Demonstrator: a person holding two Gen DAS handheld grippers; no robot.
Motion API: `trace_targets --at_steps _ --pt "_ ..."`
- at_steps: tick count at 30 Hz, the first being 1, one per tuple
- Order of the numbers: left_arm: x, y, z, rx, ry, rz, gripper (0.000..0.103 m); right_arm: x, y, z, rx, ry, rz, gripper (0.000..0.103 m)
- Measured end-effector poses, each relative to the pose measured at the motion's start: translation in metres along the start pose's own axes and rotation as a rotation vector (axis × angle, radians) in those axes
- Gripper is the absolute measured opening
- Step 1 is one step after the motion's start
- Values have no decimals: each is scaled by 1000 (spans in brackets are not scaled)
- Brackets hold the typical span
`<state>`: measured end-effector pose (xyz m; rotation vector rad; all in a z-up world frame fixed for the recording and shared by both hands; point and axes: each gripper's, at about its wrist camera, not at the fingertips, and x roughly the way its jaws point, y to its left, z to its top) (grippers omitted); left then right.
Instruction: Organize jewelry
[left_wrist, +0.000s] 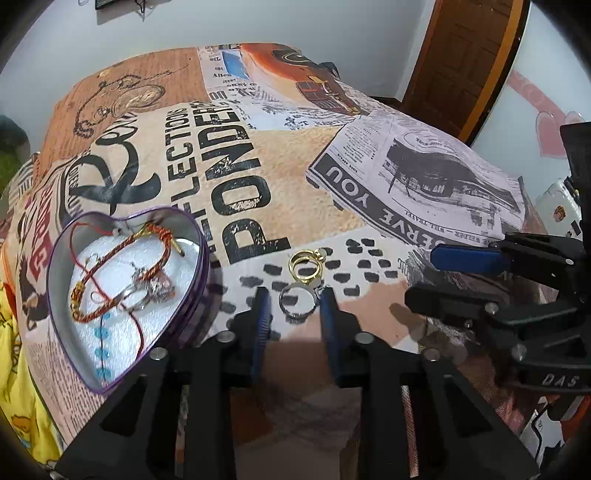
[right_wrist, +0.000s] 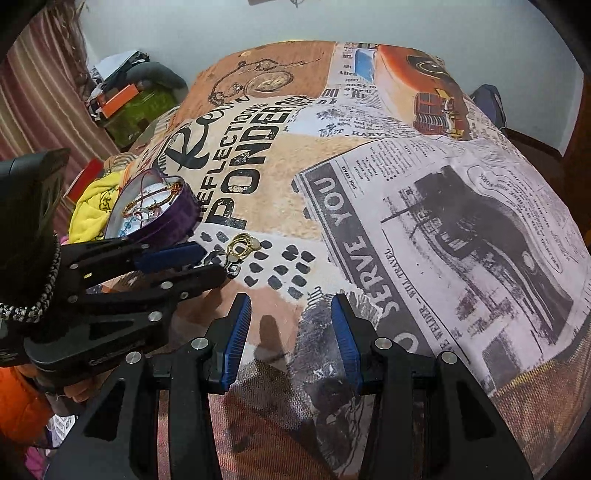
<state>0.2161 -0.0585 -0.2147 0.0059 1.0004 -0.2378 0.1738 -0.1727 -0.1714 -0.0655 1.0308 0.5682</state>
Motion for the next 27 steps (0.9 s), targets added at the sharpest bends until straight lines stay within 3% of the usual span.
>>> trace_targets --at_steps 4,13,16,21,23,27 --pt "-1 5 0 -17 -8 -30 20 6 4 -1 -13 15 16 41" --pt "-32 18 -14 -56 -59 -23 20 23 21 11 -52 16 64 41" --pt "-43 23 -18 -60 -76 -21 20 31 30 16 -76 18 59 29" --pt "-49 28 -22 -67 -85 -14 20 39 43 18 -124 11 22 20" --pt "-50 31 -24 -74 -88 -12 20 39 47 16 -150 8 1 9" --pt "-52 34 -27 -91 -92 -17 20 35 47 14 -152 2 -6 9"
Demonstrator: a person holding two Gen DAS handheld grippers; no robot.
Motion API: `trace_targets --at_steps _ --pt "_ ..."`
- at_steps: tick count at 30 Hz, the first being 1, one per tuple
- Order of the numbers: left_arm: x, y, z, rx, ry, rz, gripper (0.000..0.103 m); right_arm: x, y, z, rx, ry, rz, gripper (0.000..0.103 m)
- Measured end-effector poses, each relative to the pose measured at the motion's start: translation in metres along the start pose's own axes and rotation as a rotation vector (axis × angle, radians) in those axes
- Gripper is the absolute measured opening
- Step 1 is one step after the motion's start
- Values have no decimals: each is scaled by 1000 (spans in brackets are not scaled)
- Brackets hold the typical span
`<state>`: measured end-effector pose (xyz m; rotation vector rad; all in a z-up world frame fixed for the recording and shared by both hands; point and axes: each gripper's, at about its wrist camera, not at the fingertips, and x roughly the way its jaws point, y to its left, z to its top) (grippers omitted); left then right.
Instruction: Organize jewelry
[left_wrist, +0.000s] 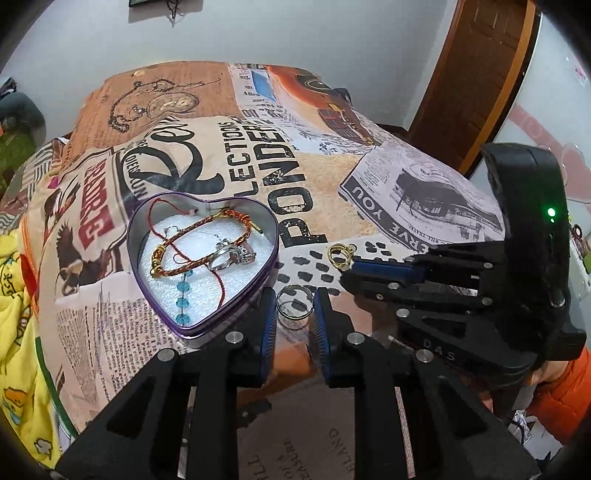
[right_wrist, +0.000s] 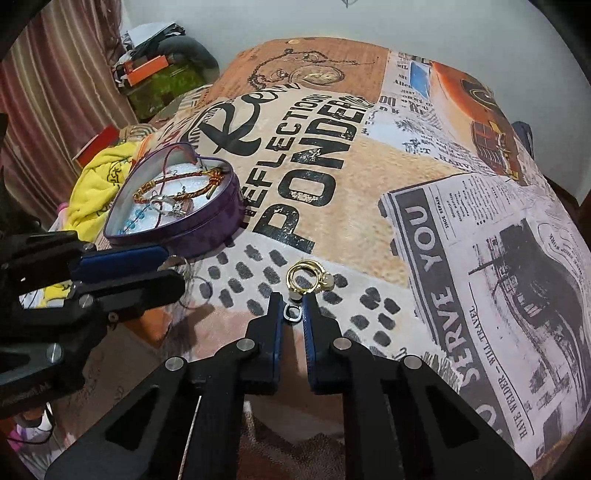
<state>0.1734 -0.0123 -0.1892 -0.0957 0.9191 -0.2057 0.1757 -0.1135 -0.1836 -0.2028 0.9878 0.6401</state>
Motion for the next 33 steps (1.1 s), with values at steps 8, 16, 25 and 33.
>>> trace_targets --at_steps 8,16,25,33 --pt "-20 4 2 -16 -42 5 20 -25 -5 -1 54 -39 11 9" --pt "-49 7 9 -21 -108 30 20 -58 0 13 66 -133 6 9" --pt "-87 10 19 -8 -204 64 20 -83 17 34 48 -232 29 9" --pt "-108 21 25 -6 -268 81 20 -87 37 53 22 -279 64 9"
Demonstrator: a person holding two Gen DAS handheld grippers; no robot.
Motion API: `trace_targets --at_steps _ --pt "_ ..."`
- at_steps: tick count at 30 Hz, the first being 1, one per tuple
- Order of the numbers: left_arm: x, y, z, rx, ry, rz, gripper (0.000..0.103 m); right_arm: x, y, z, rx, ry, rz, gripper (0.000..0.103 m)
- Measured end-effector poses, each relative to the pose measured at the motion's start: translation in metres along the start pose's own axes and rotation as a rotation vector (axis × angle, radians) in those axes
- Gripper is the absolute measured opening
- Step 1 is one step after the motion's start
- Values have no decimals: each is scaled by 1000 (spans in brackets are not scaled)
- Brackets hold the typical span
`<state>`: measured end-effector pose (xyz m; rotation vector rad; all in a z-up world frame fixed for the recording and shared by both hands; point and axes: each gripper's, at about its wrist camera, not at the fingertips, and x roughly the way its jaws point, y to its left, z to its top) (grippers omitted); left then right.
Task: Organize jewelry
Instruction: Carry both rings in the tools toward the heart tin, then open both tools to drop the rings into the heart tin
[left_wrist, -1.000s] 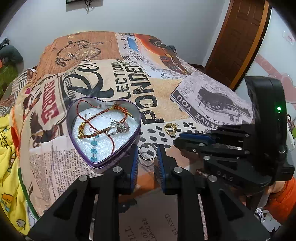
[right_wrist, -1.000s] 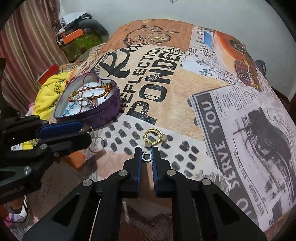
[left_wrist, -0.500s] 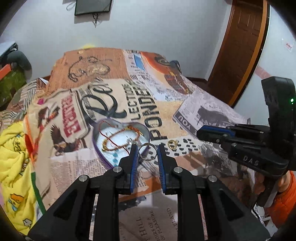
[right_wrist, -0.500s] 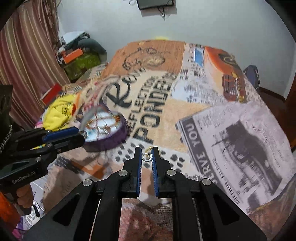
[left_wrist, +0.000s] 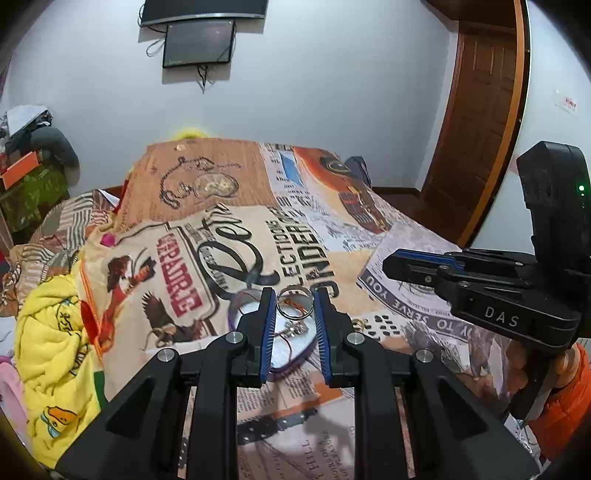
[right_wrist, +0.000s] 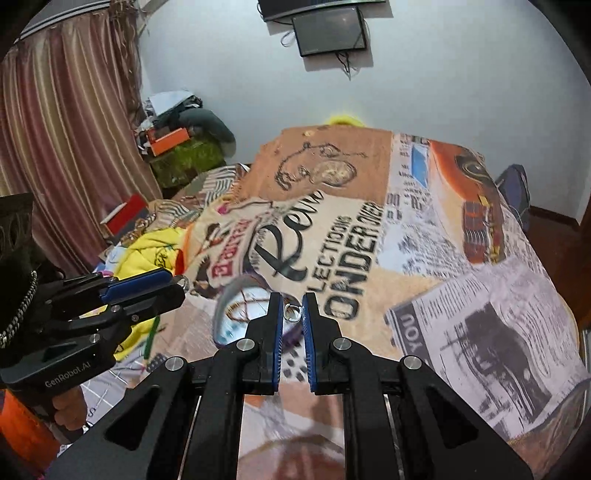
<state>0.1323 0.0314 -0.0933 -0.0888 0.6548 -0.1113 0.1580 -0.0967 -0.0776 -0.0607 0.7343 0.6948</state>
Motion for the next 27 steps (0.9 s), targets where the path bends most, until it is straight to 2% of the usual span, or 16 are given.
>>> trace_targets --at_steps 9,20,27 --pt "6 22 1 -32 -4 20 20 18 11 11 -7 -1 35 9" --pt "43 43 -17 -84 80 -3 20 49 16 7 -5 62 58 9" --pt "64 41 -22 -66 119 -24 20 72 14 4 9 114 77 9"
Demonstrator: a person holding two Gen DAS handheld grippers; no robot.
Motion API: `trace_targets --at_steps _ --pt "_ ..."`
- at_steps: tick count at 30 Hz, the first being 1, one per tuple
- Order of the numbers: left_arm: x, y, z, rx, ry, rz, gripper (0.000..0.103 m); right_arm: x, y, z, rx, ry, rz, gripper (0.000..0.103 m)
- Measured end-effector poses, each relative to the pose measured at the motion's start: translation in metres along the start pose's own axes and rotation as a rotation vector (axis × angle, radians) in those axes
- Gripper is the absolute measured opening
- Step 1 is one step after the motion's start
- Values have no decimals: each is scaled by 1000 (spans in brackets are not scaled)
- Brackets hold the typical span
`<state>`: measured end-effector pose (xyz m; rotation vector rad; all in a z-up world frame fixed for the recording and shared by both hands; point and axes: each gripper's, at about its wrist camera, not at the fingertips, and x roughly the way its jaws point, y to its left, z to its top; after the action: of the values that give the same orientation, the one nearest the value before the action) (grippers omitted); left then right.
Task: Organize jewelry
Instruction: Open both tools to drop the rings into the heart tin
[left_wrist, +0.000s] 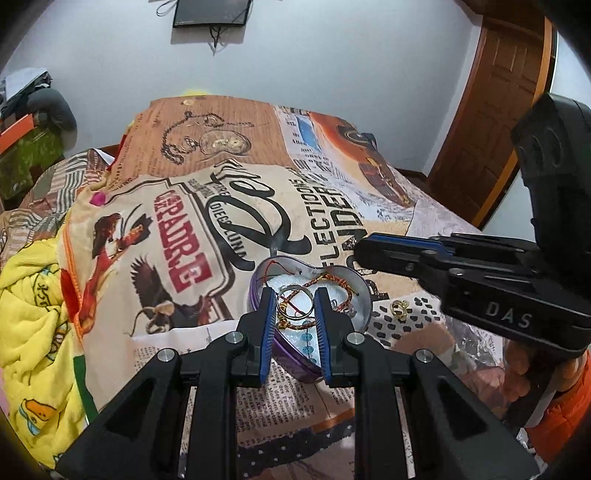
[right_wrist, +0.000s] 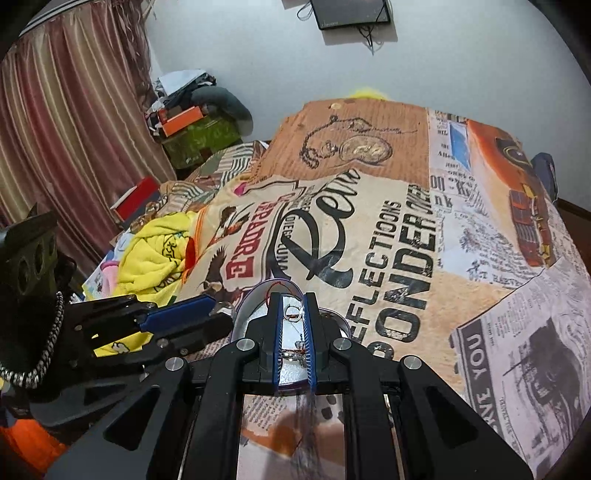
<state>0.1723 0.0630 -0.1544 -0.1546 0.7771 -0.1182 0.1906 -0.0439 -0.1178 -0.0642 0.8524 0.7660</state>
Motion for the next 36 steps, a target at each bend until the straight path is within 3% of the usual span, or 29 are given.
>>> trace_targets --at_steps 21,24,28,36 --pt "12 2 -4 5 42 -10 20 21 -4 2 34 102 60 11" --pt "8 2 -3 4 40 2 20 18 -4 1 35 102 49 14" --pt "0 4 -1 -9 32 18 20 9 -5 1 34 88 39 27" --pt "-20 -2 5 -11 8 45 20 -28 -23 0 53 28 -35 28"
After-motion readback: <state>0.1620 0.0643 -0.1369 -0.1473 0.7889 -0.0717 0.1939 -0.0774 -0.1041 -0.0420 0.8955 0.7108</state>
